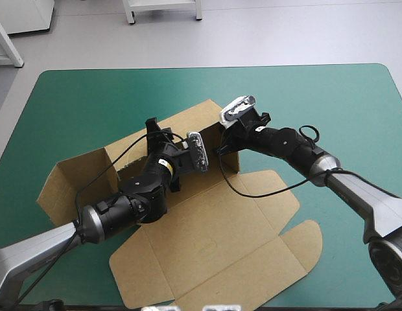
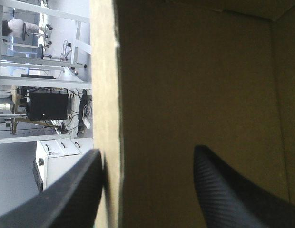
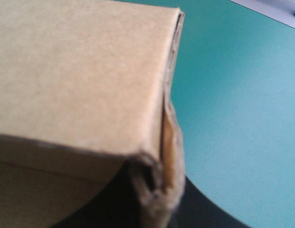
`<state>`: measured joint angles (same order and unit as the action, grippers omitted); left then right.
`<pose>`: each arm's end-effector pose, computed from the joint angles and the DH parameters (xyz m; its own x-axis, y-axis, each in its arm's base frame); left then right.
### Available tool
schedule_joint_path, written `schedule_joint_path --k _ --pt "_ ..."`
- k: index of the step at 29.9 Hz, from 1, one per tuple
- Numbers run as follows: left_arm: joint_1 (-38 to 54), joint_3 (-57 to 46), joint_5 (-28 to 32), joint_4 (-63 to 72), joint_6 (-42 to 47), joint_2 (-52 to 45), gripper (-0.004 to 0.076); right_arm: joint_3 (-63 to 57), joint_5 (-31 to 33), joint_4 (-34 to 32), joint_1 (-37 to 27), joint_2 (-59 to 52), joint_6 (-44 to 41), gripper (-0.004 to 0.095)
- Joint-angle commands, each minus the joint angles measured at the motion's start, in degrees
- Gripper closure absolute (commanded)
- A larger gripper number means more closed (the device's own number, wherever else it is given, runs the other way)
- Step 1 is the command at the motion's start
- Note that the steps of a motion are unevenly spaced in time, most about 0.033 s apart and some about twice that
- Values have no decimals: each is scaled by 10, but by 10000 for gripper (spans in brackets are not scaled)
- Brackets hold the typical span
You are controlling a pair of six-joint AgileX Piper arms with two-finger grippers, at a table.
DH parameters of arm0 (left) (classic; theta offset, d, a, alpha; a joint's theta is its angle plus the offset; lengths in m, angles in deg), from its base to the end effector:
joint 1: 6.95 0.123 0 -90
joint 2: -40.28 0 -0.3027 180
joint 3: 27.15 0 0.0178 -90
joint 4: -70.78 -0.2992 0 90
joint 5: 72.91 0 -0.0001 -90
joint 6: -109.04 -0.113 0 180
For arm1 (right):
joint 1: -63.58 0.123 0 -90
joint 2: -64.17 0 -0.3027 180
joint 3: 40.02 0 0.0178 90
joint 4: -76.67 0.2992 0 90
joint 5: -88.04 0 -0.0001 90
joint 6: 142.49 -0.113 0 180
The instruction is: Fold the box
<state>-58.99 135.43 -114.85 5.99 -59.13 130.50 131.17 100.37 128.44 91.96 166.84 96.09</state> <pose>0.2766 -0.2433 0.2959 -0.0253 0.9614 -0.2740 0.5101 0.2482 0.8235 0.3856 0.2299 0.2710 -0.3478 -0.3334 -0.8763 -0.6481 0.7609 -0.0323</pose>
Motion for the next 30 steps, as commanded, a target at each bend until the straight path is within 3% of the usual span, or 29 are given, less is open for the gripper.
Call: schedule_joint_path --k 1,19,30 --pt "-32 13 -29 -33 28 -19 293 16 14 2 7 -22 10 905" --pt "-227 38 -222 -73 179 -25 319 16 3 1 7 -22 -5 905" --pt "-342 210 -319 51 165 -25 339 16 1 -1 7 -22 -9 906"
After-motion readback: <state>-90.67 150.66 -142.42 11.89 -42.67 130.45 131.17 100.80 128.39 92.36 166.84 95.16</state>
